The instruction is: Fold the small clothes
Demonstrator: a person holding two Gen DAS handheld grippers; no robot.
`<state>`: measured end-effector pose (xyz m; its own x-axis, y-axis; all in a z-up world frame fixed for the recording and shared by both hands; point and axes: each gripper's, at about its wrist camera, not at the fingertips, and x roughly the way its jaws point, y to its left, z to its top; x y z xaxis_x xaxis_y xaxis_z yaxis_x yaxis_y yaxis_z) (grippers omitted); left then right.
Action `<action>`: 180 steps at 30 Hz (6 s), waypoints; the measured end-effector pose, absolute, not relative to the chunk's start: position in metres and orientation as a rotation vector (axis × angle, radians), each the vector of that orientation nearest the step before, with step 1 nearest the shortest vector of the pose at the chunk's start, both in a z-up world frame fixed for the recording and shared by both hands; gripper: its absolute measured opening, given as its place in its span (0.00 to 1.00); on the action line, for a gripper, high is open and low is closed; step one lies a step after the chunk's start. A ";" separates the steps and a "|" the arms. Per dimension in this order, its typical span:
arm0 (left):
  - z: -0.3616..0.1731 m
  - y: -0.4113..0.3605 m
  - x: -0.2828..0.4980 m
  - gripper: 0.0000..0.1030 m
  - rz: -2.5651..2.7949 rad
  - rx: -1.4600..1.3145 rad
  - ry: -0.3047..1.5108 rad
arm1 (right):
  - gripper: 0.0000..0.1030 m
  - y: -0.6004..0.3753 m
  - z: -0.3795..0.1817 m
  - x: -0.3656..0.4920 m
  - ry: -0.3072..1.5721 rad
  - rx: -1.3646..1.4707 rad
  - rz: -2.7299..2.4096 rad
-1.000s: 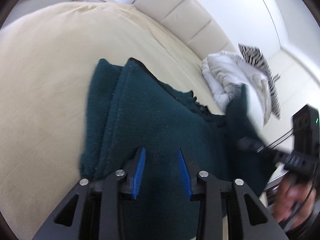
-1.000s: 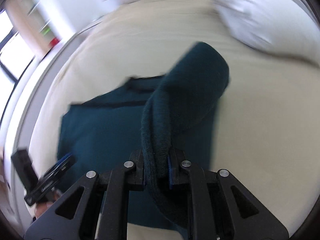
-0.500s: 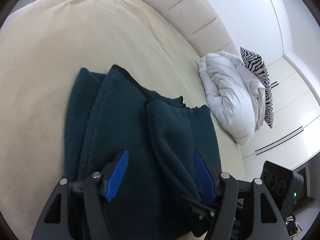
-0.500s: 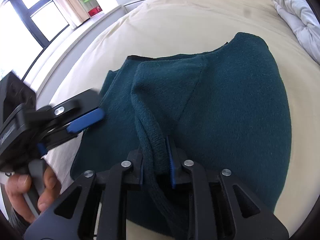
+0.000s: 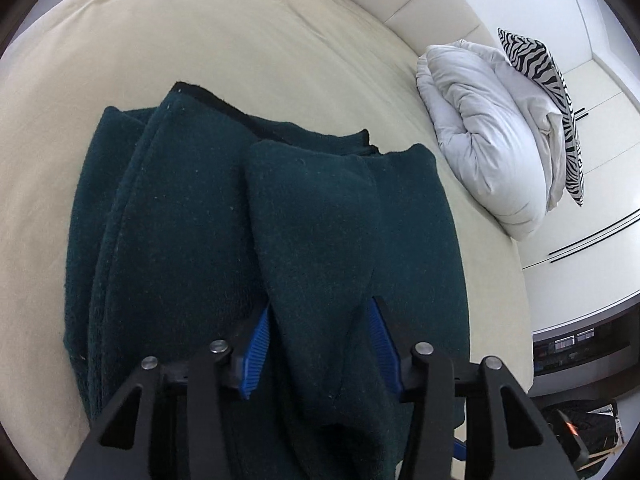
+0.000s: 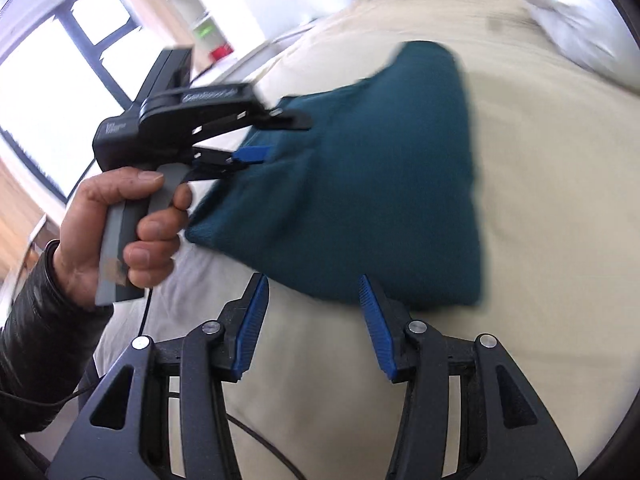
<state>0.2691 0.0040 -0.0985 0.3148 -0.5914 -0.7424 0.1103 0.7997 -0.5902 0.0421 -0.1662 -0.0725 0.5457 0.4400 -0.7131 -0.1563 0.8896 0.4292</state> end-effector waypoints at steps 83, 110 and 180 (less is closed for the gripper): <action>-0.056 0.070 0.244 0.19 -0.335 -0.256 0.919 | 0.45 -0.144 -0.122 0.128 0.993 0.334 0.366; -0.088 0.040 0.324 0.32 -0.276 -0.200 0.931 | 0.44 -0.183 -0.112 0.339 1.035 0.826 0.536; -0.135 0.134 0.272 0.37 -0.457 -0.752 1.161 | 0.72 -0.247 -0.154 0.223 1.074 0.857 0.511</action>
